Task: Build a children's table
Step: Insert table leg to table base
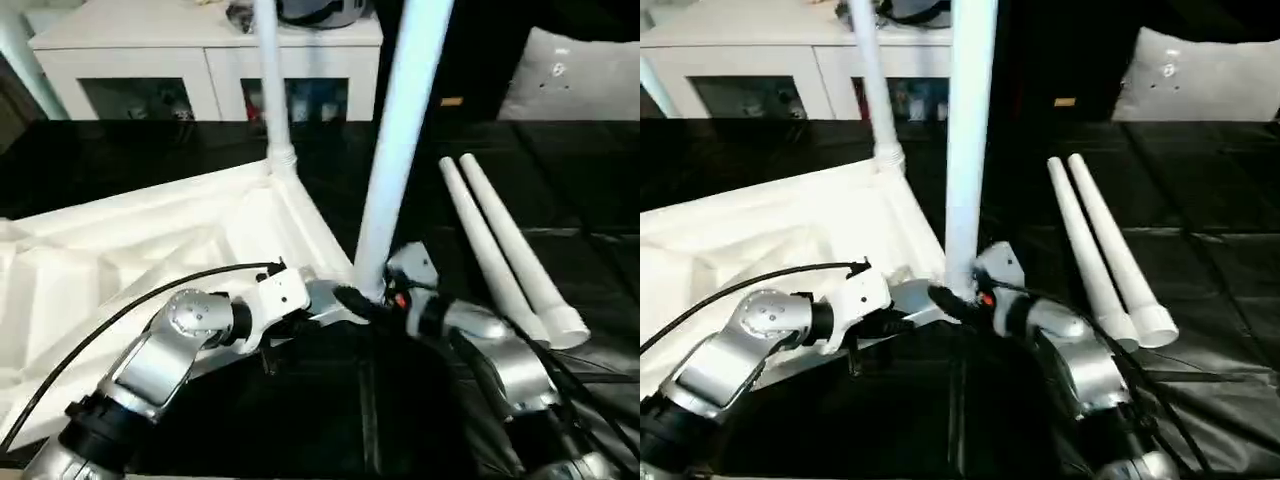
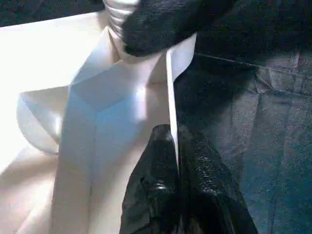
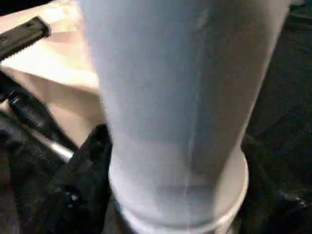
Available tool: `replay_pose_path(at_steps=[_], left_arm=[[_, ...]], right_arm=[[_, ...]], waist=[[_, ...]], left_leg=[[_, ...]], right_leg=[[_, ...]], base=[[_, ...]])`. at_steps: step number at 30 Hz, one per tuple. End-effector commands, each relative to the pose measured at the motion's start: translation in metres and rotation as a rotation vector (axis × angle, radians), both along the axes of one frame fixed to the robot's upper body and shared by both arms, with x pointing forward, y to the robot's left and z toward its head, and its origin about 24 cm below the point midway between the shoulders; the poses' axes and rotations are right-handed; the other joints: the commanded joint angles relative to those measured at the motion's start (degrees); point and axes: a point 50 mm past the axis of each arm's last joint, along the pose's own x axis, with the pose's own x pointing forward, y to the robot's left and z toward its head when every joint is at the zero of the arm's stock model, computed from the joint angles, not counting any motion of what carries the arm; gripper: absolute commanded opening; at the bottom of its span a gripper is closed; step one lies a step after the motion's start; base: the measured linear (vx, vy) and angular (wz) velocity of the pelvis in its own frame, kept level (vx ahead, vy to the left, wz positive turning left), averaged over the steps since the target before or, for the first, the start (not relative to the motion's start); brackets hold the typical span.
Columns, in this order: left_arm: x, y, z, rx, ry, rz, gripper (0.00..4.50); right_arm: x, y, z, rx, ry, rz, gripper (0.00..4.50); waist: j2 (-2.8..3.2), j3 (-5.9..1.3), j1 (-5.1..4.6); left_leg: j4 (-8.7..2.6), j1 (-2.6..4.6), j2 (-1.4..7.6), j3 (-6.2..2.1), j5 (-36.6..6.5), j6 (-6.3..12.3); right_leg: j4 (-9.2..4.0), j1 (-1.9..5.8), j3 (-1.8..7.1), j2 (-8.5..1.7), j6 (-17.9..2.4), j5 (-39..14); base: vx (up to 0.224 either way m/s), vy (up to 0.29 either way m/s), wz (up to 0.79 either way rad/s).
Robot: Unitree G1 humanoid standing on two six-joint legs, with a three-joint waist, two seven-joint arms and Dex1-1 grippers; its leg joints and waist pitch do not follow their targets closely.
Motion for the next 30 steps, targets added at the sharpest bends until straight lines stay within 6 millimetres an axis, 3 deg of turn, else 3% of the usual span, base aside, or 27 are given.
replay_pose_path(at_steps=[1,6,8,10,16,18,23,29,30], left_arm=[[0.007,0.005,0.009,0.019,-0.06,0.001,0.0],[0.01,0.009,0.004,0.048,-0.049,-0.061,0.0],[0.012,0.012,0.003,0.075,-0.049,-0.091,0.0],[0.014,0.014,0.002,0.092,-0.05,-0.12,0.0],[0.014,0.016,-0.001,0.123,-0.046,-0.198,0.0],[0.012,0.015,-0.003,0.134,-0.039,-0.257,0.0],[0.01,0.012,-0.004,0.141,-0.034,-0.334,0.0],[0.007,0.006,-0.005,0.141,-0.034,-0.406,0.0],[0.006,0.005,-0.005,0.143,-0.037,-0.421,0.0]], right_arm=[[-0.017,-0.016,-0.034,-0.074,0.155,-0.033,3.68],[-0.022,-0.03,-0.022,-0.049,0.104,0.003,4.12],[-0.021,-0.04,-0.014,-0.052,0.069,0.02,4.35],[-0.019,-0.048,-0.007,-0.062,0.043,0.037,4.43],[-0.014,-0.057,0.01,-0.073,0.006,0.111,4.49],[-0.008,-0.058,0.02,-0.076,-0.02,0.15,4.49],[0.0,-0.052,0.03,-0.084,-0.058,0.2,4.49],[0.009,-0.04,0.034,-0.096,-0.079,0.259,4.49],[0.009,-0.036,0.034,-0.089,-0.069,0.282,4.49]], waist=[[0.28,-2.5,-0.24],[0.07,-2.64,0.32],[-0.19,-2.71,0.27],[-0.03,-2.7,0.36],[-0.12,-3.29,0.5],[-0.2,-3.35,0.63],[-0.15,-2.95,0.75],[-0.24,-3.17,0.79],[-0.55,-3.19,0.74]], left_leg=[[-3.45,0.06,3.45,-1.43,-8.5,2.0],[-3.09,0.11,3.28,-1.25,-7.8,2.5],[-3.05,-0.29,3.26,-1.4,-6.6,3.11],[-2.79,-0.29,3.14,-1.33,-5.8,3.8],[-2.05,-0.63,3.2,-1.35,-2.4,5.69],[-1.61,-0.84,3.28,-1.27,-1.7,6.38],[-1.92,-0.37,3.63,-1.21,-6.3,4.71],[-1.76,-0.54,3.53,-1.19,-4.7,4.63],[-1.72,-0.56,3.52,-1.12,-4.6,4.81]], right_leg=[[-3.62,1.99,2.75,-5.88,-11.1,1.1],[-3.88,2.11,2.8,-5.91,-10.7,-1.1],[-3.44,2.48,2.66,-5.83,-10.7,0.5],[-3.5,2.39,2.6,-5.89,-10.6,0.5],[-2.26,2.55,2.33,-5.7,-12.1,8.3],[-1.77,2.27,2.29,-5.62,-12.5,10.7],[-2.5,1.87,2.3,-6.02,-12.8,0.6],[-2.12,1.9,2.24,-6.1,-13.3,2.1],[-2.09,1.98,2.25,-6.08,-13.3,2.3]], base=[[0.0,0.0,0.0],[0.0,0.0,0.0],[0.0,0.0,0.0],[0.0,0.0,0.0],[0.0,0.0,0.0],[0.0,0.0,0.0],[0.0,0.0,0.0],[0.0,0.0,0.0],[0.0,0.0,0.0]])
